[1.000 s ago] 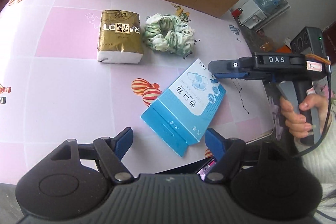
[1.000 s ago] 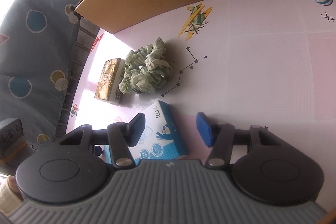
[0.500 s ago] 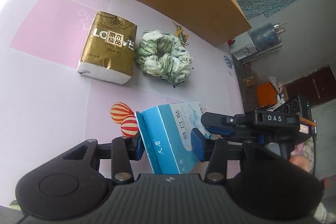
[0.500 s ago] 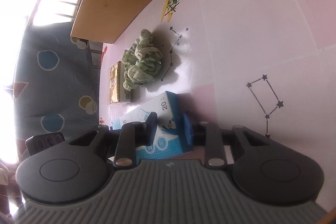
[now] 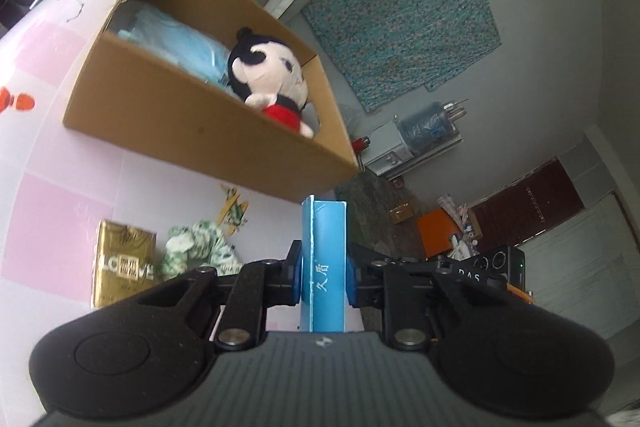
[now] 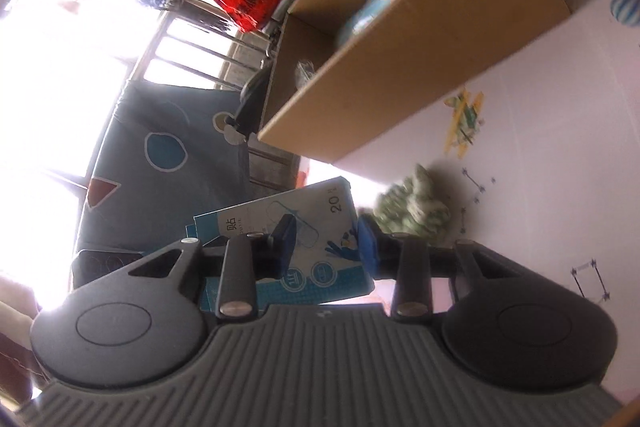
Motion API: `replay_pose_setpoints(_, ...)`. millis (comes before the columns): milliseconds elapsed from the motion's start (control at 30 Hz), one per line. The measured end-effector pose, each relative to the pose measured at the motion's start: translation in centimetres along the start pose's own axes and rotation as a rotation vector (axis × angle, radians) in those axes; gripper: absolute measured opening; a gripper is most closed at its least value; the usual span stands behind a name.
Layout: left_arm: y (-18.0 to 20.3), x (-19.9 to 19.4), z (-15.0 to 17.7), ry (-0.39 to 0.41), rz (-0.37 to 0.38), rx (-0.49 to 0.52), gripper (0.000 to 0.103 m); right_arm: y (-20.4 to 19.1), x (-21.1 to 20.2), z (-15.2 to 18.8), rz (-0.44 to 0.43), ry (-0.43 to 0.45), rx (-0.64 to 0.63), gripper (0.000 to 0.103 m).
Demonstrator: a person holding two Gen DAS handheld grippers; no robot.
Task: Organize soft objects
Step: 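Lower the bandage box into the box over the masks and open both tools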
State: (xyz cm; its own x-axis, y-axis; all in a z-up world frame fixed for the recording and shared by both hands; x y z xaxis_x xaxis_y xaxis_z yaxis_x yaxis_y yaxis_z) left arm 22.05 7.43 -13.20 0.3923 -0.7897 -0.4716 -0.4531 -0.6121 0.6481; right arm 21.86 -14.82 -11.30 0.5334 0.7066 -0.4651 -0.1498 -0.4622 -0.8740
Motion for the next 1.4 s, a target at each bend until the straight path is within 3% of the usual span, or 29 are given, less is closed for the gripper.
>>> replay_pose_setpoints(133,0.6,-1.0,-6.3,0.087,0.027,0.020,0.021,-5.5,0.9,-5.9,-0.029,0.064,-0.067,0.034)
replay_pose_setpoints(200,-0.2,-0.5,-10.2,0.105,0.026,0.020,0.021,-7.9,2.8,-9.7,0.020,0.088,-0.138,0.034)
replay_pose_setpoints(300,-3.0,1.7,-15.2,0.074,0.031,0.032,0.021,-9.2,8.1,-14.9,0.097,0.090,-0.212,0.034)
replay_pose_setpoints(400,-8.2,4.0,-19.3,0.041,-0.028,-0.013,0.021,-7.4,14.2,-19.8,0.174,0.039,-0.150,0.033)
replay_pose_setpoints(533,-14.4,7.3,-22.7,-0.007,-0.120,-0.071,0.021,-6.0,20.4,-21.3,0.293,-0.030,-0.161,0.027)
replay_pose_setpoints(600,-15.7,9.4,-23.3,-0.068,-0.181,-0.006,0.021,-5.4,22.5,-21.2,0.393,-0.031,-0.257,0.027)
replay_pose_setpoints(667,-16.5,11.5,-23.2,-0.134,-0.226,0.010,0.023,-4.0,23.6,-21.3,0.464,-0.037,-0.252,0.027)
replay_pose_setpoints(700,-16.9,12.5,-23.0,-0.168,-0.247,0.014,0.030,-3.3,23.7,-21.5,0.464,-0.034,-0.226,0.027)
replay_pose_setpoints(767,-16.8,13.5,-23.5,-0.197,-0.308,0.084,0.036,-2.3,23.8,-22.1,0.479,-0.031,-0.203,0.027)
replay_pose_setpoints(833,-16.5,13.9,-24.0,-0.225,-0.445,0.219,0.050,-1.3,23.9,-22.5,0.510,-0.029,-0.197,0.027)
replay_pose_setpoints(867,-16.1,14.1,-24.3,-0.235,-0.514,0.308,0.074,-0.6,24.1,-22.5,0.530,-0.040,-0.201,0.027)
replay_pose_setpoints(900,-15.6,14.0,-24.4,-0.248,-0.566,0.386,0.084,-0.3,24.4,-22.5,0.543,-0.048,-0.210,0.027)
replay_pose_setpoints(933,-15.0,14.0,-24.4,-0.270,-0.615,0.452,0.083,0.1,24.5,-22.6,0.547,-0.059,-0.197,0.027)
replay_pose_setpoints(967,-14.7,13.8,-24.4,-0.289,-0.667,0.490,0.075,0.2,24.5,-22.5,0.525,-0.056,-0.181,0.027)
replay_pose_setpoints(1067,-14.6,12.8,-24.4,-0.314,-0.767,0.513,0.055,0.0,24.8,-22.8,0.550,-0.045,-0.217,0.027)
replay_pose_setpoints(1167,-14.9,12.3,-23.9,-0.360,-0.771,0.537,0.035,-0.3,25.8,-22.4,0.565,-0.078,-0.250,0.027)
replay_pose_setpoints(1367,-16.0,12.0,-24.3,-0.353,-0.805,0.520,0.026,-0.4,27.1,-22.2,0.648,-0.113,-0.310,0.026)
replay_pose_setpoints(1400,-16.0,12.3,-24.2,-0.367,-0.815,0.538,0.014,-0.3,27.2,-22.3,0.658,-0.110,-0.308,0.025)
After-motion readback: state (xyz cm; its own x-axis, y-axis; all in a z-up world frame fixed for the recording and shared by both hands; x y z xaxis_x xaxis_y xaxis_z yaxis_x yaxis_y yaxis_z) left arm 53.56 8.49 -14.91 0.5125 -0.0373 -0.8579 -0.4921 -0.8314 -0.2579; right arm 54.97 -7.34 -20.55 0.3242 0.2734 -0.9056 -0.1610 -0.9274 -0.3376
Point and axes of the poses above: each gripper's, at about its wrist camera, not at the fingertips, and x roughly the way its jaws point, y to its right, z to its underside, the point moved 9 cm from there along x, roughly the way its jaws point, and after that the axes turned 12 degrees about x, right-handed, at the moved point
